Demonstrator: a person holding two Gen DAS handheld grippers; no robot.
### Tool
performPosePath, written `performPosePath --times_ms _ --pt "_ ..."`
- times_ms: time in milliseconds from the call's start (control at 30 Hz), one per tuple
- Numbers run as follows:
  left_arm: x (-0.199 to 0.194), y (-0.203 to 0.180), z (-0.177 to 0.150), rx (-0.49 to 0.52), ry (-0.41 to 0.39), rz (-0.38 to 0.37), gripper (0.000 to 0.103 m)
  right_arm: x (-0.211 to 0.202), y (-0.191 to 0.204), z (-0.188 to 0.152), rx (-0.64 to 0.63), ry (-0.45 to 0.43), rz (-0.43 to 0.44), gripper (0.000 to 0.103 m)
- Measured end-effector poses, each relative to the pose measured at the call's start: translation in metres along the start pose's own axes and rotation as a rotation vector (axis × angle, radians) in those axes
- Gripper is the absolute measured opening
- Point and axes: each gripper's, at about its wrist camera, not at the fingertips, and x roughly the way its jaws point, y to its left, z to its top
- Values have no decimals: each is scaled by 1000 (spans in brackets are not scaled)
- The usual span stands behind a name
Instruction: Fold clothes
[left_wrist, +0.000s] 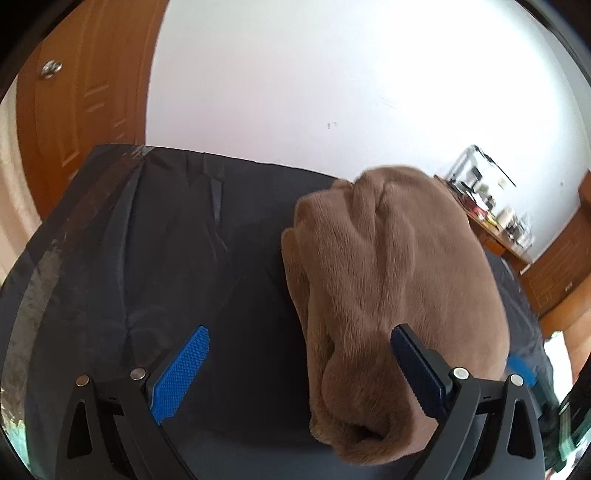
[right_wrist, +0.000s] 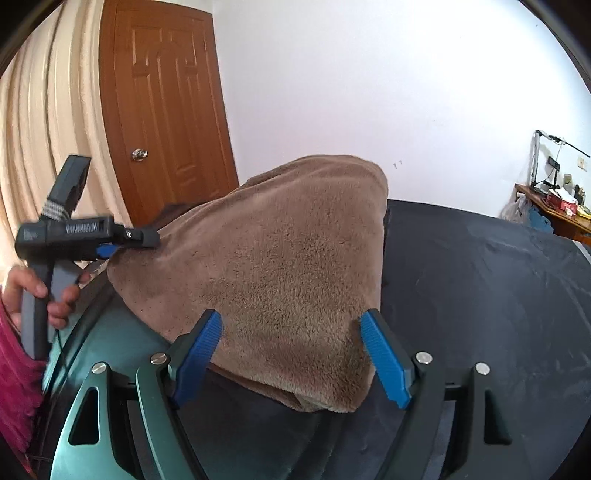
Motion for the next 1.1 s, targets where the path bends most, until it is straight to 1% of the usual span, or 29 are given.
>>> performPosePath --times_ms 67,133,200,267,333,400,433,500,533,600,700,767,867,933,1033,1100 --pt "-8 -5 18 21 -20 48 101 4 0 0 5 8 3 82" --pt "-3 -22 36 34 -31 57 101 6 -1 0 14 15 9 82" --pt "12 -40 56 40 -19 52 101 5 -1 0 20 14 11 82" --pt "28 -52 78 62 6 80 101 2 -2 1 25 11 16 82" --pt "37 -65 73 88 34 120 101 0 -3 2 29 6 17 83" --pt "57 -75 77 96 75 149 101 -2 -5 3 35 3 16 83" --pt "65 -76 79 91 93 148 101 -1 -6 4 40 4 16 84" --pt "89 -81 79 77 130 107 101 1 -7 5 48 8 23 84" --pt "95 -82 78 67 148 87 101 2 -7 4 51 11 26 84" --pt "104 -74 79 36 175 82 101 3 -6 4 52 20 30 84" --pt "121 -61 76 -10 182 114 101 5 -2 3 41 28 34 84" --pt "125 -52 73 -46 186 120 101 5 0 3 33 28 35 84" --pt "129 -35 64 -101 201 94 101 4 1 3 26 27 31 84" --pt "126 -28 53 -113 208 85 101 4 0 3 26 29 29 84" --pt "127 -20 47 -129 205 67 101 5 -1 4 23 32 23 84" --pt "127 -19 42 -141 208 67 103 5 -3 4 20 34 20 84"
